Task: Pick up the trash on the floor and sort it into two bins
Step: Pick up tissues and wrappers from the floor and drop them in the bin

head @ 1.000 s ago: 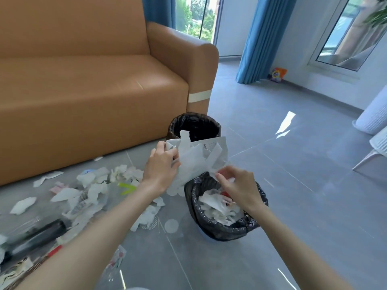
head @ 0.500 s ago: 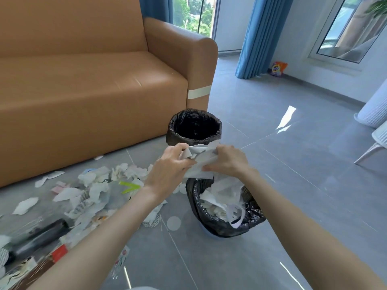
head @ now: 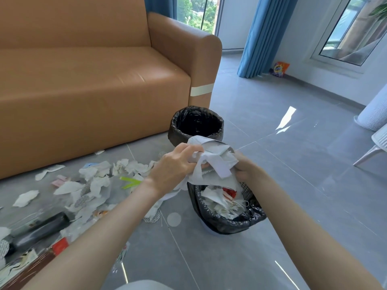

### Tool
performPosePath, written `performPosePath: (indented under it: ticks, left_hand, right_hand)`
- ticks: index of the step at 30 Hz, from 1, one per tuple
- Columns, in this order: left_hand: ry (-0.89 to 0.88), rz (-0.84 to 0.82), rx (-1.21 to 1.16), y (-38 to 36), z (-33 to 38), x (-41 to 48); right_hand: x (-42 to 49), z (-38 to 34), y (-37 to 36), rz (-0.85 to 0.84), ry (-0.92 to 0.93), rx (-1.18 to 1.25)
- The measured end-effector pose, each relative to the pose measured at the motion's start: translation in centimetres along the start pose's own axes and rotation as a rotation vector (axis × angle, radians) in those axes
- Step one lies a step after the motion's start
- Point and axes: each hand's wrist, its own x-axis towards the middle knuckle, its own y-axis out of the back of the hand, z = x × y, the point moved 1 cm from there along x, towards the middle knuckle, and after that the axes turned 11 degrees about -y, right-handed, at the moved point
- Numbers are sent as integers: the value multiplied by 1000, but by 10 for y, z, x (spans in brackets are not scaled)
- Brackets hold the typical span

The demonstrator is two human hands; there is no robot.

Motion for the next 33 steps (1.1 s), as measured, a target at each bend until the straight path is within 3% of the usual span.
performPosePath:
  ticks: [2, 6, 10, 13, 18, 22, 25, 28, 33]
  left_hand:
    - [4, -12, 21, -1, -2, -1]
    - [-26, -16, 24, 1, -3, -7]
    - [-76, -102, 59, -1, 3, -6]
    - [-96, -179, 93, -5, 8, -6]
    - [-68, -257, 72, -15, 7, -13]
    - [16, -350, -108, -21, 8, -8]
    - [122, -456, -209, -31, 8, -4]
    - [278, -452, -305, -39, 8, -3]
    - [461, -488, -377, -49, 9, -11]
  right_hand:
    - [-13, 0, -4, -86, -56, 77]
    - [-21, -3, -3, 4, 91, 202]
    - [-17, 5, -8, -333, -64, 161]
    - [1, 9, -12, -162, 2, 3]
    - [6, 17, -6, 86, 79, -47]
    - [8, 17, -2, 228, 195, -21]
    - [12, 11, 9, 418, 373, -206]
    - [17, 11, 24, 646, 469, -458]
    - [43, 53, 46, 767, 383, -786]
